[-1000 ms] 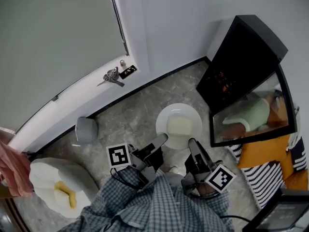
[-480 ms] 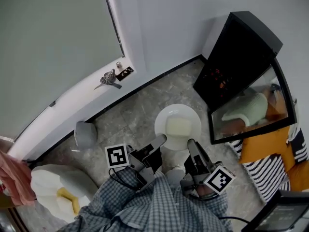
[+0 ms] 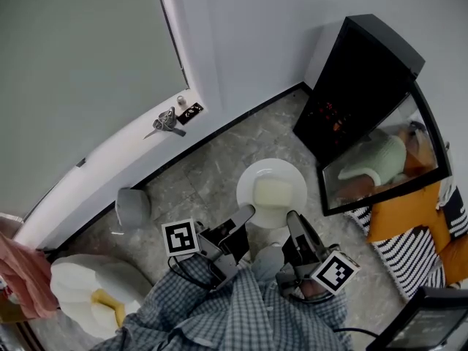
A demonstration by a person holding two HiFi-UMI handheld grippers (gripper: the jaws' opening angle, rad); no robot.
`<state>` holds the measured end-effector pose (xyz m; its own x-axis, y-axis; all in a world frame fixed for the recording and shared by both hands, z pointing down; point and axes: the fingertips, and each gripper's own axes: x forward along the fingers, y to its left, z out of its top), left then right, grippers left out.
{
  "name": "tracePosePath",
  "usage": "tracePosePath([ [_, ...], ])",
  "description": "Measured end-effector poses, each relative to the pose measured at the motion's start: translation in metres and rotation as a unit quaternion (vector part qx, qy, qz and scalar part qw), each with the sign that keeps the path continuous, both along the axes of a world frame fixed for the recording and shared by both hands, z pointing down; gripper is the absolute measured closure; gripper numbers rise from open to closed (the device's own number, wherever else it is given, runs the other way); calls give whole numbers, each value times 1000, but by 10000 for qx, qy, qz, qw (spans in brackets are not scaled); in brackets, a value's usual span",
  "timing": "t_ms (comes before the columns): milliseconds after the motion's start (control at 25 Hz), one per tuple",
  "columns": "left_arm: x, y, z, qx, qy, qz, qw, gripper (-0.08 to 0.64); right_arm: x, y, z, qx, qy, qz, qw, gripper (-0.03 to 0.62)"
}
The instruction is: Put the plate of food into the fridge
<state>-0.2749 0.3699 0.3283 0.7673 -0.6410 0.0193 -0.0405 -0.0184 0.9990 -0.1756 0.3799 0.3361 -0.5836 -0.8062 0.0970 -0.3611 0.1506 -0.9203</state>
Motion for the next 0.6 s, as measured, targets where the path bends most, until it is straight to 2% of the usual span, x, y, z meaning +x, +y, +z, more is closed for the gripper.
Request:
tracePosePath([
  [320,5,-4,2,-23,-70,12,10000,528,3,-4,0,33,-93,-82,9999,523],
  [600,12,-19,7,-83,-45,-29,10000,528,10,-21,6,11,3,-151,9999,523],
])
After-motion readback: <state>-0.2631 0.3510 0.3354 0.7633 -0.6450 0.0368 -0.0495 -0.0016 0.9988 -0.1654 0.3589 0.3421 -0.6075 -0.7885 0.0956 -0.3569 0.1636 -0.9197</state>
